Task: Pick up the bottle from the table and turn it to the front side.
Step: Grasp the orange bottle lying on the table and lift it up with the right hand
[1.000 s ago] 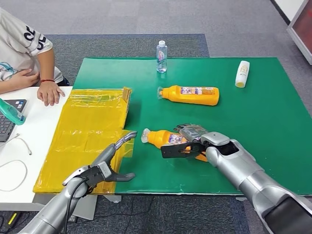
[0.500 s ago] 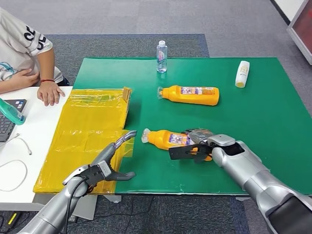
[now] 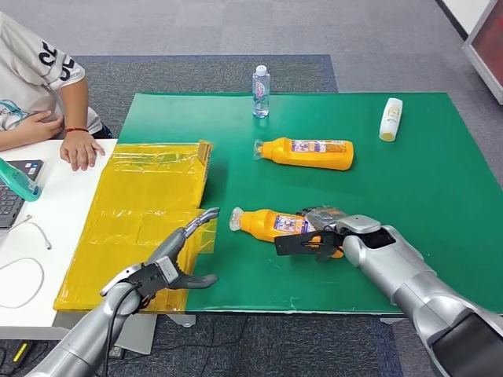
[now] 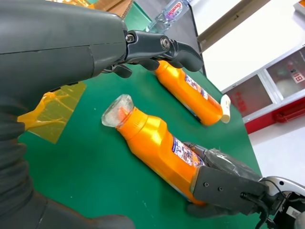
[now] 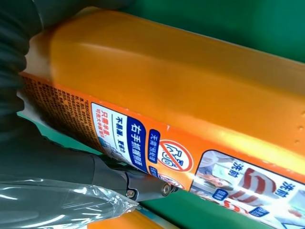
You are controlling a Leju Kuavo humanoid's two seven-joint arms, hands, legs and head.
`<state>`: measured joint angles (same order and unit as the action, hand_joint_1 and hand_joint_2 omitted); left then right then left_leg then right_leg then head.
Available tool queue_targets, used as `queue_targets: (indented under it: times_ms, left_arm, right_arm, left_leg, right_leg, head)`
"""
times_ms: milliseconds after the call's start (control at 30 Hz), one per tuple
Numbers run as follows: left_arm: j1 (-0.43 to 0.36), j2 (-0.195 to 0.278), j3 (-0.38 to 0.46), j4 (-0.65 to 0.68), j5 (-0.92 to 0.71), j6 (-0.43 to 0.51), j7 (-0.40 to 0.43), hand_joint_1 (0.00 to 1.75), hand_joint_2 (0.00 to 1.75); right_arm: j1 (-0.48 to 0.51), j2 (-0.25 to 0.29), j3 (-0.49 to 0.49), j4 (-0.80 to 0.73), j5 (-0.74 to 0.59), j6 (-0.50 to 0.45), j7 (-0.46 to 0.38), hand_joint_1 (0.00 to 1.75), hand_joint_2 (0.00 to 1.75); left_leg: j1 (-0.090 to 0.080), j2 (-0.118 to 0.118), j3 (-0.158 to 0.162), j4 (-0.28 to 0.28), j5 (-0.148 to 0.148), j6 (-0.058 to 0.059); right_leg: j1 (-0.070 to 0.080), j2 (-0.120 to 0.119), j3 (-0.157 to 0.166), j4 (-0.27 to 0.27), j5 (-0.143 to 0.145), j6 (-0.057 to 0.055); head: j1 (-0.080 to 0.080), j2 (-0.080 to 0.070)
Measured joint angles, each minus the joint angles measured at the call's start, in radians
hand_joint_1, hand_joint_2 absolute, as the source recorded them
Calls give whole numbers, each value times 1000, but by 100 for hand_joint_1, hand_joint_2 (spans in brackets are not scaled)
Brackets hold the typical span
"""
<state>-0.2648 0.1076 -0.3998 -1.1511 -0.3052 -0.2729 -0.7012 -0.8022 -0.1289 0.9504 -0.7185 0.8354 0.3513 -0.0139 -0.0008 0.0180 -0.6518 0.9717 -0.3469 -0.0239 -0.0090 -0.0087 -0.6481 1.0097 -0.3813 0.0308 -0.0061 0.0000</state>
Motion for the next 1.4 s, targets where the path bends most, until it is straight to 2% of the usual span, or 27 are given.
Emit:
queue_targets:
  times_ms: [33,67,400,567,833,1000,1167,1300,1400]
  left_arm:
    - [-1,0,0,0,0,0,0,0,175]
    - [-2,0,0,0,0,0,0,0,175]
    - [-9,0,-1,5,7,1,0,0,175]
    - [-8,0,-3,8,20,5,0,0,175]
    - [19,19,-15,3,55,25,0,0,175]
    - [42,31,-19,-11,63,32,0,0,175]
    - [51,36,-21,-19,69,32,0,0,175]
    - [70,45,-25,-33,83,26,0,0,175]
    - [88,53,-29,-44,119,-13,0,0,175]
  right_arm:
    - [0,0,0,2,-4,-1,-4,146,175]
    - [0,0,0,3,-8,-3,-8,175,175]
    - [0,-1,-7,15,-40,-28,-35,175,175]
    - [13,-7,-38,22,-112,-63,-68,175,175]
    - [108,-60,-220,25,-401,-167,-240,175,175]
    - [184,-84,-338,-10,-475,-186,-281,175,175]
    - [231,-90,-411,-42,-551,-162,-302,175,175]
    - [331,-90,-519,-94,-745,-61,-392,175,175]
    - [424,-90,-589,-160,-827,15,-444,175,175]
  left_leg:
    - [0,0,0,0,0,0]
    - [0,0,0,0,0,0]
    - [0,0,0,0,0,0]
    - [0,0,0,0,0,0]
    - [0,0,0,0,-1,1]
    - [0,0,2,0,-2,1]
    - [0,0,3,0,-2,1]
    - [0,0,2,0,-2,2]
    - [0,0,1,0,-2,2]
  right_leg:
    - [0,0,0,0,0,0]
    - [0,0,0,0,0,0]
    - [0,0,0,0,0,0]
    - [0,0,0,0,0,0]
    - [0,0,1,-1,0,0]
    - [0,0,3,-2,-1,1]
    - [0,0,4,-2,-1,1]
    - [0,-1,4,-2,-1,1]
    - [0,-1,3,-2,-1,1]
  head:
    - [0,0]
    - [0,0]
    - [0,0]
    - [0,0]
    - [0,0]
    - [0,0]
    - [0,0]
    - [0,0]
    - [0,0]
